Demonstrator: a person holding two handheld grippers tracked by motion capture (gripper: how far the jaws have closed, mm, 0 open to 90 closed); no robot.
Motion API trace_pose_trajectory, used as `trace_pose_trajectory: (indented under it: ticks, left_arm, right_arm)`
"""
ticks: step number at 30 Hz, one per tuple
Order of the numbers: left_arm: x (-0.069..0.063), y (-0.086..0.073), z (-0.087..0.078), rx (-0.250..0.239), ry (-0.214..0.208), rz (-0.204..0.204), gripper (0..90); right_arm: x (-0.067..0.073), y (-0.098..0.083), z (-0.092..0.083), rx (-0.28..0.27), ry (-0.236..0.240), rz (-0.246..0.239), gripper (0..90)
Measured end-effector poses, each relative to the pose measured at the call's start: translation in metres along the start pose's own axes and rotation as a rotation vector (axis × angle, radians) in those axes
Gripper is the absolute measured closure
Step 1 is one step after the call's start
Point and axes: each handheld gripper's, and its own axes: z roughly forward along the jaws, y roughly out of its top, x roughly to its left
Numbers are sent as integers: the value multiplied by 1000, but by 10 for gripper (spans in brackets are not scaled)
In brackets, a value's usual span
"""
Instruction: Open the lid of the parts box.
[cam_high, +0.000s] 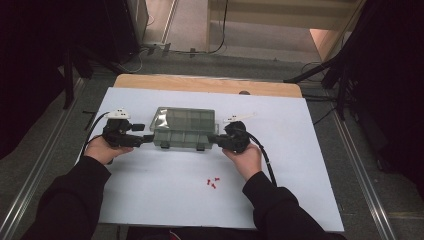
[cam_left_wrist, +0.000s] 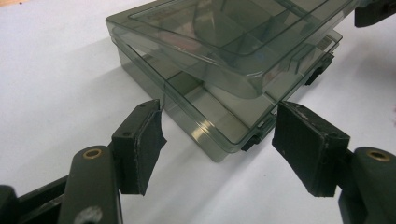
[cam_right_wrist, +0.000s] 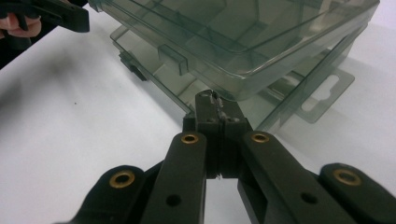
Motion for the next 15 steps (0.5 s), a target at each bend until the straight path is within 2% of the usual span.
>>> trace_pose_trajectory:
  ticks: [4,7,9,15]
  left_arm:
    - [3,3,1,-14,-8,-17,323]
    - [8,8,4,-23,5,-35,323]
    - [10,10,5,-27,12,-25,353]
    - [12,13,10,-20,23,-3,353]
  right_arm:
    - [0,3,-1,-7,-1,-7,900]
    - [0,6,-3,-20,-2,-13,900]
    - [0,8,-3,-21,-4,-20,900]
    - [0,11,-3,-20,-8,-28,900]
